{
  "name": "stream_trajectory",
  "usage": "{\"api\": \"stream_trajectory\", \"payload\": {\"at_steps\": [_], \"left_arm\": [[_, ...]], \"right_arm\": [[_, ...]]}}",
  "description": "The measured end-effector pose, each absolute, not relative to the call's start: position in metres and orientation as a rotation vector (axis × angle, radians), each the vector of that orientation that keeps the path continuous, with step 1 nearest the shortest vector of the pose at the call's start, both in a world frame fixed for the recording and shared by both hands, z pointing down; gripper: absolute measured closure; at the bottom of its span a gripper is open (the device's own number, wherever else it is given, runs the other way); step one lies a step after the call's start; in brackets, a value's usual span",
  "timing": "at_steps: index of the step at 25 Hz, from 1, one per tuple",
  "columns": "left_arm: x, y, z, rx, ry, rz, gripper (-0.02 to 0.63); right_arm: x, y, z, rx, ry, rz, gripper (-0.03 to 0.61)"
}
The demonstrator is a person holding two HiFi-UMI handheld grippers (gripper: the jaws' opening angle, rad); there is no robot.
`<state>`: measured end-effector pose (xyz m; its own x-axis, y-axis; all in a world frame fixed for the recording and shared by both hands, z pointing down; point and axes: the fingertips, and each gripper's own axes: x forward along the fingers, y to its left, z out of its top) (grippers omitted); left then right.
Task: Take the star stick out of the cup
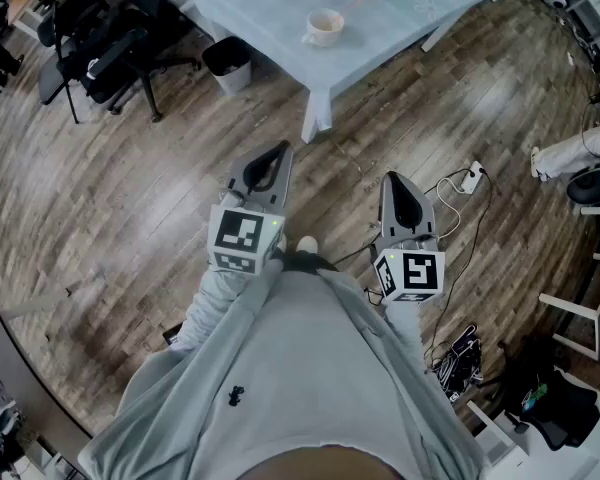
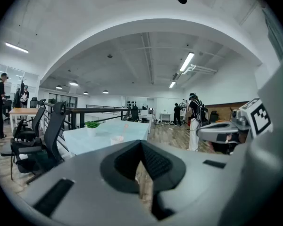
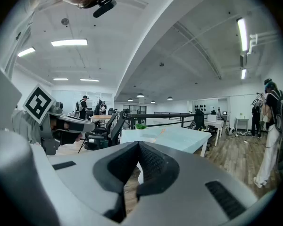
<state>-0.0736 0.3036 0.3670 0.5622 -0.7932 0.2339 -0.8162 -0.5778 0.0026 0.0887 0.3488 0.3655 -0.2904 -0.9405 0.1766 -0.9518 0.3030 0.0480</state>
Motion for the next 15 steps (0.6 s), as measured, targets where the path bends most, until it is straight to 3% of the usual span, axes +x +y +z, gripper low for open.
{"api": "stream_trajectory", "payload": {"at_steps": [15], "left_arm": [[-0.065, 0.302, 0.372, 2.588, -1.492, 0.315, 0.594]], "right_arm": [[0.107, 0.341, 0.377, 1.695, -2.477, 0.169, 0.561]]}}
